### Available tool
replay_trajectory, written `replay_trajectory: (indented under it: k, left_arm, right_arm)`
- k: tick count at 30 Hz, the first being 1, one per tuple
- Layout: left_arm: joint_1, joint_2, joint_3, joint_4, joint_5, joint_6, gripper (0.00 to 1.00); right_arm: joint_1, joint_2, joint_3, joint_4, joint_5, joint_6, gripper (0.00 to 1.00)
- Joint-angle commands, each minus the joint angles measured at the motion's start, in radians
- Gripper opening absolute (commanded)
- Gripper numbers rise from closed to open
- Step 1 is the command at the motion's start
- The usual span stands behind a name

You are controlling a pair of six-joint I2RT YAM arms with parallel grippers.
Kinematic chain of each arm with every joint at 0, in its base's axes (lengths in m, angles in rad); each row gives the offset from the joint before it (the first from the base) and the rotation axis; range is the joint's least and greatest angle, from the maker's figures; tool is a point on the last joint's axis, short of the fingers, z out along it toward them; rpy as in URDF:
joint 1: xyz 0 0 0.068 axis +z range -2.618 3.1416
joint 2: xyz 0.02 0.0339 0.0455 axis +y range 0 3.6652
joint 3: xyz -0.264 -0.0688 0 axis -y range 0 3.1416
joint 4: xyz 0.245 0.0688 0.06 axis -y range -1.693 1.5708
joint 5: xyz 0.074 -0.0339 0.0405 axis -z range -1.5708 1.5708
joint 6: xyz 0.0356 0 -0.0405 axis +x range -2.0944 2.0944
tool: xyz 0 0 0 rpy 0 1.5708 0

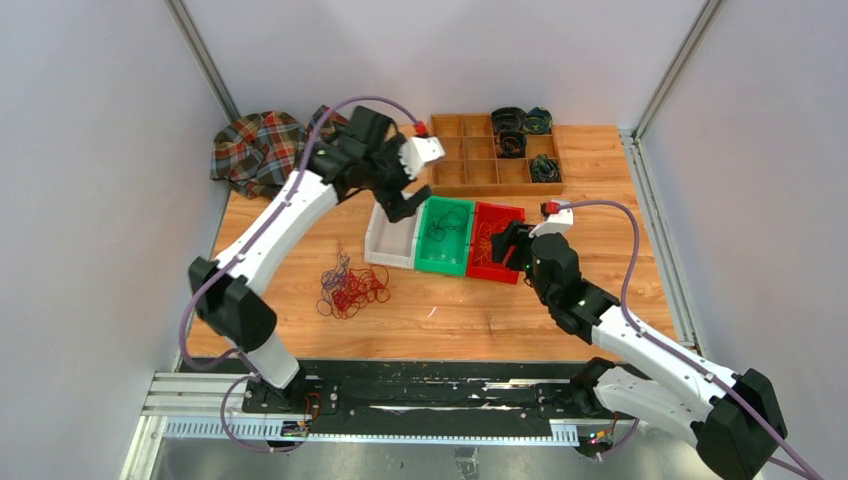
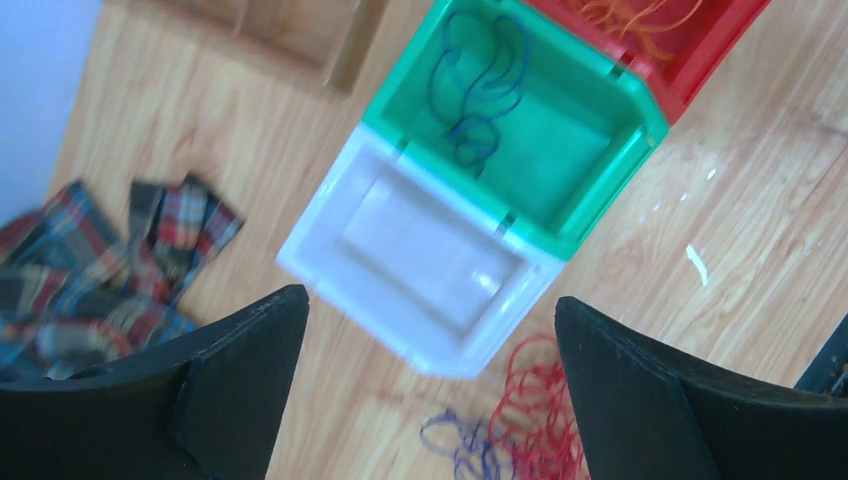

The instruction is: Untangle the cables

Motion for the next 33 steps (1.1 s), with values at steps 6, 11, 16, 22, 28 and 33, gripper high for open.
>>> replay_trajectory:
  k: [6, 11, 16, 22, 28, 33]
  left_arm:
    - [0.257, -0.327, -0.372, -0.097, 0.066, 0.135, 0.99]
    - [0.335, -0.42, -0.555, -0.095, 0.11, 0.211, 0.87]
    - [0.335, -0.408, -0.65, -0.092, 0.182, 0.376, 0.84]
    - [0.335, -0.272, -0.628, -0.085, 0.197, 0.485, 0.82]
    - [0.335, -0.214, -0.643, -0.028, 0.219, 0.547, 0.78]
    - [0.334, -0.209, -0.651, -0.015, 0.238, 0.583, 0.64]
  right_arm:
    - [-0.003, 0.052, 0.063, -0.02, -0.084, -0.03, 0.63]
    - [0.051, 0.118, 0.09, -0.015, -0.09, -0.035, 0.63]
    - [0.102, 0.157, 0.114, -0.016, -0.09, -0.041, 0.63]
    - [0.138, 0.155, 0.118, -0.022, -0.091, -0.041, 0.61]
    - [0.153, 0.153, 0.12, -0.033, -0.099, -0.034, 0.57]
    - [0.162, 0.157, 0.123, -0.034, -0.103, -0.031, 0.56]
